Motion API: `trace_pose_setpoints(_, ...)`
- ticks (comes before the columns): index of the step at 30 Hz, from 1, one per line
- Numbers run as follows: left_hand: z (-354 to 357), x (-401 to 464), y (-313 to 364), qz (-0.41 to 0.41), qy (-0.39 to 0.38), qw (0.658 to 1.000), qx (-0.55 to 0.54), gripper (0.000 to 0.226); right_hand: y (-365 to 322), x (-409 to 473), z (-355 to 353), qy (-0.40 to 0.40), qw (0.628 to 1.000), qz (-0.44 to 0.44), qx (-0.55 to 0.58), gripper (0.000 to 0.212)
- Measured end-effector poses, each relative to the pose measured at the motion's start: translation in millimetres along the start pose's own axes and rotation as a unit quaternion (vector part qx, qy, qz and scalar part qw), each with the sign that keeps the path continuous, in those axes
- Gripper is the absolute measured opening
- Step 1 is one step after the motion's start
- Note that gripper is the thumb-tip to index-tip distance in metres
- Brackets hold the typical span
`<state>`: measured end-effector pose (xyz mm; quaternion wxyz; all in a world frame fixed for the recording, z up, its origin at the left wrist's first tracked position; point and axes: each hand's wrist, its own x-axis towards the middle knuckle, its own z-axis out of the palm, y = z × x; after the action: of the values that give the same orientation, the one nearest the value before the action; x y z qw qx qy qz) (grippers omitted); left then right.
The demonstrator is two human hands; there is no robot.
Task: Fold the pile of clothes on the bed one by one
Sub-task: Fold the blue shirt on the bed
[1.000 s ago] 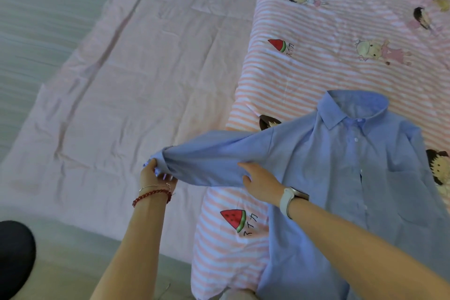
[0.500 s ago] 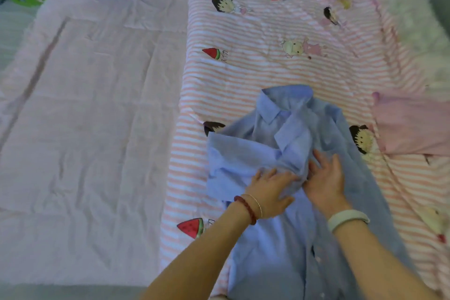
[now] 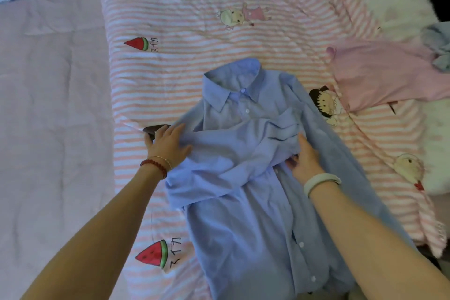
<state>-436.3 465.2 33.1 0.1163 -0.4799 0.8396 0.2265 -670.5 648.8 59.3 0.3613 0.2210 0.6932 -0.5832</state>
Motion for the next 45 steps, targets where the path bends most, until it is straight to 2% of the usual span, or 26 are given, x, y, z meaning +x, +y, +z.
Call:
trace_pose_setpoints(2, -4, 7, -3, 0.013, 0.029, 0.999, -0.007, 0.032, -10, 8, 2, -0.010, 1.000, 0.013, 0.004, 0.027)
trace_pose_setpoints(4, -9, 6, -4, 0.014, 0.098, 0.994, -0.052, 0.044, -20, 12, 0, -0.006, 0.999, -0.027, -0.027, 0.031)
trace_pose_setpoints(6, -18, 3, -2, 0.012, 0.161, 0.979, -0.124, 0.053, -32, 11, -4, 0.020, 0.988, -0.137, -0.074, 0.024)
trace_pose_setpoints(8, -26, 3, -1, 0.015, 0.183, 0.970, -0.160, 0.051, -44, 9, -12, 0.054, 0.959, -0.252, -0.118, 0.008)
trace_pose_setpoints(11, -28, 9, 2, 0.018, 0.178, 0.972, -0.154, 0.043, -56, 11, -26, 0.099, 0.905, -0.373, -0.177, 0.024)
trace_pose_setpoints(14, -21, 17, 10, -0.036, 0.169, 0.979, -0.104, 0.031, -53, 25, -38, 0.086, 0.895, -0.349, -0.263, 0.025)
trace_pose_setpoints(16, -15, 14, 14, -0.098, 0.150, 0.976, -0.124, 0.049, -43, 36, -45, 0.060, 0.893, -0.293, -0.337, 0.018)
trace_pose_setpoints(17, -11, 9, 15, -0.136, 0.146, 0.966, -0.162, 0.058, -37, 39, -48, 0.065, 0.878, -0.286, -0.379, 0.020)
trace_pose_setpoints(18, -6, 3, 16, -0.176, 0.148, 0.950, -0.211, 0.065, -32, 39, -49, 0.075, 0.852, -0.294, -0.427, 0.027)
trace_pose_setpoints(20, 8, -7, 10, -0.233, 0.148, 0.910, -0.310, 0.070, -17, 28, -43, 0.080, 0.778, -0.346, -0.518, 0.039)
trace_pose_setpoints(23, 16, -11, 1, -0.273, 0.119, 0.867, -0.399, 0.050, 14, 5, -23, -0.037, 0.661, -0.460, -0.591, 0.044)
trace_pose_setpoints(25, 9, -7, 0, -0.241, 0.131, 0.860, -0.430, 0.035, 35, -5, -5, -0.105, 0.607, -0.465, -0.636, 0.049)
trace_pose_setpoints(28, -8, -3, 5, -0.180, 0.205, 0.850, -0.450, 0.012, 56, -18, 28, -0.181, 0.536, -0.434, -0.701, 0.051)
trace_pose_setpoints(30, -16, -2, 3, -0.176, 0.245, 0.849, -0.434, 0.016, 67, -19, 44, -0.195, 0.522, -0.396, -0.730, 0.051)
trace_pose_setpoints(32, -16, 1, -8, -0.197, 0.253, 0.850, -0.419, 0.013, 76, -12, 54, -0.208, 0.531, -0.345, -0.746, 0.052)
trace_pose_setpoints(34, -13, 7, -22, -0.236, 0.224, 0.853, -0.409, 0.020, 75, -9, 58, -0.221, 0.534, -0.315, -0.753, 0.052)
trace_pose_setpoints(37, -10, 11, -31, -0.281, 0.151, 0.859, -0.400, 0.045, 67, -8, 57, -0.218, 0.549, -0.311, -0.745, 0.050)
trace_pose_setpoints(39, -3, 0, -24, -0.225, 0.200, 0.911, -0.282, 0.053, 61, -12, 49, -0.193, 0.578, -0.368, -0.702, 0.048)
trace_pose_setpoints(41, 14, -20, -9, -0.093, 0.253, 0.956, -0.111, 0.053, 55, -14, 40, -0.170, 0.571, -0.434, -0.675, 0.053)
trace_pose_setpoints(43, 42, -44, 10, 0.048, 0.193, 0.980, -0.001, 0.052, 47, -9, 30, -0.144, 0.542, -0.447, -0.696, 0.054)
trace_pose_setpoints(45, 72, -65, 20, 0.101, 0.101, 0.989, 0.048, 0.051, 37, 2, 20, -0.122, 0.516, -0.400, -0.748, 0.058)
